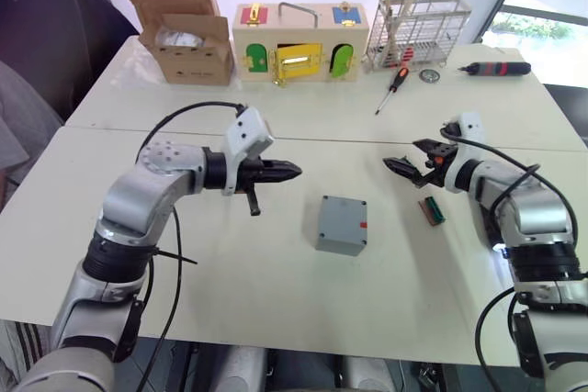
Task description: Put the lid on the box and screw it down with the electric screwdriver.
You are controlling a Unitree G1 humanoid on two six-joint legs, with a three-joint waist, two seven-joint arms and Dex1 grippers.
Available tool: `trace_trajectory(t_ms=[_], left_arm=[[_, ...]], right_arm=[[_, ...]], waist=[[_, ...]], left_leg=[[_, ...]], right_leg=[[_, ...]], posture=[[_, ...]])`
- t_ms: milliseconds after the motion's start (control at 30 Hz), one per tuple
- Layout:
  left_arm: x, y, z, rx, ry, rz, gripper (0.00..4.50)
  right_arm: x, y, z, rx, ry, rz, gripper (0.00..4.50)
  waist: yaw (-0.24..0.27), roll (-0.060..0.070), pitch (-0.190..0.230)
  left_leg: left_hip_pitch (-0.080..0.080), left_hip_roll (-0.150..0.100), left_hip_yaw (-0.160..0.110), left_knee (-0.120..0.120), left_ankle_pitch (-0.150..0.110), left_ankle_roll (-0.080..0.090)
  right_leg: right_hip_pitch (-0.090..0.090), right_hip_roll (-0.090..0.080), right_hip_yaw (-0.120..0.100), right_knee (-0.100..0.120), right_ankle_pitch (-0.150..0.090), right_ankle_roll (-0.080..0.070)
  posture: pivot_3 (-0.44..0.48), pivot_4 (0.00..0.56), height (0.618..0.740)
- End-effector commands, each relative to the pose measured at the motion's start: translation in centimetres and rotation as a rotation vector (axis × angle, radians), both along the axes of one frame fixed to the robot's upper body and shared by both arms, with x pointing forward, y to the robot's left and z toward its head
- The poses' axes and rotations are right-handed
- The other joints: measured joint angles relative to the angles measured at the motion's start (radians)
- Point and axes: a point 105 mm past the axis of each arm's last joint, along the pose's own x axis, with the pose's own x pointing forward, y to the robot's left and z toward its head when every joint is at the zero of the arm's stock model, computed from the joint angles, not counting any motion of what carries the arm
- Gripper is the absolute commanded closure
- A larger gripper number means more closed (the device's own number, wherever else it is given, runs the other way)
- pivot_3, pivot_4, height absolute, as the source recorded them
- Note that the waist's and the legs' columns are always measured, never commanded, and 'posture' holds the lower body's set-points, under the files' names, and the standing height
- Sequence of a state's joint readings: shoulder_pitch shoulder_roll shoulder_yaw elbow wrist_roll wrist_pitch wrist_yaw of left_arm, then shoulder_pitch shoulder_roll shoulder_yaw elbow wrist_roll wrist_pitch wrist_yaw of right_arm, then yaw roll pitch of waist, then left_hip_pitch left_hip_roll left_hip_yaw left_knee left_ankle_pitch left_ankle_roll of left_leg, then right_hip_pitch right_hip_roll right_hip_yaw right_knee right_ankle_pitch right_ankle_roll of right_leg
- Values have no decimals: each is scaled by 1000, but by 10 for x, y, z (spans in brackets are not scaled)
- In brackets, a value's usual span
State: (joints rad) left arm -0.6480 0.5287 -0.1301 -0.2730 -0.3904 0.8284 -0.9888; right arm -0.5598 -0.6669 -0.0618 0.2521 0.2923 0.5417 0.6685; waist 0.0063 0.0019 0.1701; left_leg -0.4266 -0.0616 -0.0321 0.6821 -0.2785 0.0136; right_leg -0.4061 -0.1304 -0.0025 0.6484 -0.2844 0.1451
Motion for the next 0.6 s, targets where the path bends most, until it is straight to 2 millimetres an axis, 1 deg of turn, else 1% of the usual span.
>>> trace_trajectory(t_ms=[33,67,200,400,600], left_arm=[[-8,-7,4,-28,-9,-16,4500],[-10,-9,1,-26,-4,-19,4500],[-12,-11,-3,-28,11,-24,4500],[-13,-13,-6,-25,17,-25,4500],[-12,-14,-9,-20,19,-20,4500]], right_arm=[[5,-4,16,11,-77,-19,526],[5,-5,14,13,-76,-20,716],[3,-5,12,21,-71,-19,2012],[5,-8,7,26,-60,-40,2012],[6,-4,-1,26,-41,-36,2012]], waist=[[-3,0,0],[-4,0,0],[-6,0,0],[-5,0,0],[-8,0,0]], left_leg=[[0,0,0,0,0,0],[0,0,0,0,0,0],[0,0,0,0,0,0],[0,0,0,0,0,0],[0,0,0,0,0,0]], right_leg=[[0,0,0,0,0,0],[0,0,0,0,0,0],[0,0,0,0,0,0],[-1,0,0,0,0,0],[-1,0,0,0,0,0]], posture=[[0,150,735],[0,150,735],[0,150,735],[0,150,735],[0,150,735]])
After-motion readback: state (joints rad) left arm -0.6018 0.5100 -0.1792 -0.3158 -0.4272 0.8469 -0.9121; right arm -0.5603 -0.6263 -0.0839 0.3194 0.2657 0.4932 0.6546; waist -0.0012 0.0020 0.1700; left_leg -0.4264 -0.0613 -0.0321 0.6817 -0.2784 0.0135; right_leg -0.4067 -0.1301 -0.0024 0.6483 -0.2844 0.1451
